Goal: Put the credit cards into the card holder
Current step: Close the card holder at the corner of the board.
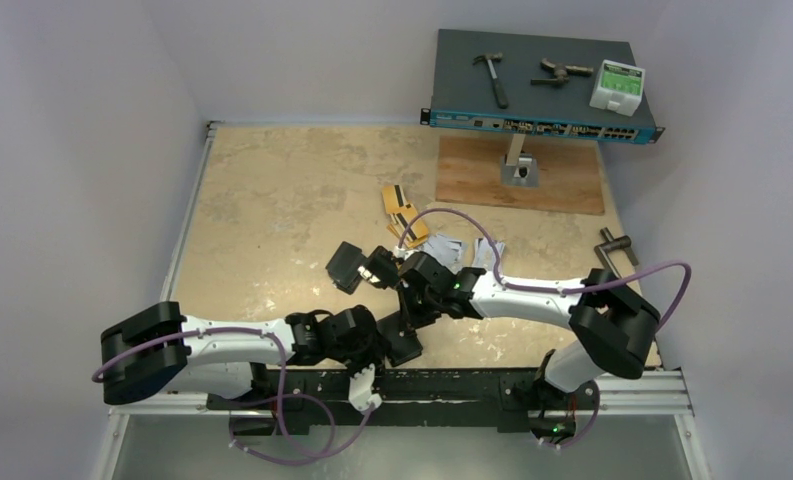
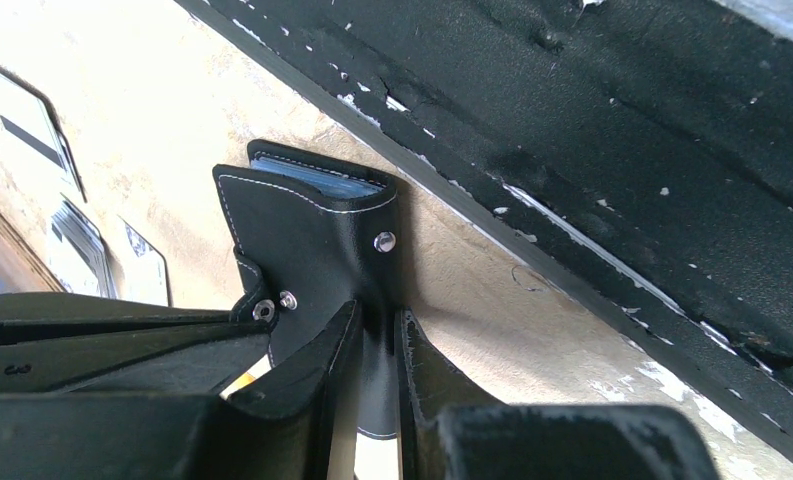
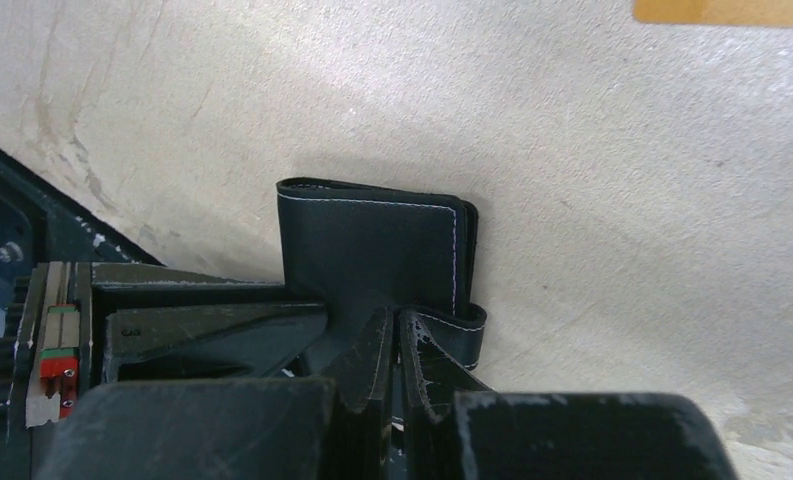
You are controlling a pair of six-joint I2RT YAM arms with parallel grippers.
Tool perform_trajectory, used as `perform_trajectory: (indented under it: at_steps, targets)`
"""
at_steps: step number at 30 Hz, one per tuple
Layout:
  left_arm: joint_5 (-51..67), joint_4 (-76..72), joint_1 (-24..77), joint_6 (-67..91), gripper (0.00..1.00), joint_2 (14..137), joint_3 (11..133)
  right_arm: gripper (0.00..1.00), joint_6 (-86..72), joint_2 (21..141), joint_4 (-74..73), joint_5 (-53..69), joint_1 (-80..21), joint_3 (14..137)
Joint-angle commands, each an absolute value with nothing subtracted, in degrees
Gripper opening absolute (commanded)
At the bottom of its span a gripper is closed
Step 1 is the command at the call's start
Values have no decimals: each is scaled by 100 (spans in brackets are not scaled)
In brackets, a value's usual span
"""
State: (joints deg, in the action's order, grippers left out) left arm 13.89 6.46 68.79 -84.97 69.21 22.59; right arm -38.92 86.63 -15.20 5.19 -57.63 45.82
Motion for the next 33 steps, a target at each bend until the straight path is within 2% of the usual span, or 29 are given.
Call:
perform_trajectory:
  at_steps: [1,13,27,31,33]
  targets:
    - [1511,791,6917,-8455,0,6874,2155,0,-3722,8678,-1962,-136,-5916,4965]
    - [1490,808,6917,-8423,0,6804,2136,0,-3735,9365,-2233,-680,-6485,5399]
    - [1508,845,6917,-8427,0,6737,2084,0,-3655,9117,-2501,-855,-6504,5416]
    - [1500,853,6917,-8437,0,6733,2091,12,-3663,9036,-2539,-872,-6523,5483]
    - [1504,849,6917,-8437,0,6745,2092,12,-3709,8937,-2540,-911,-6522,5469]
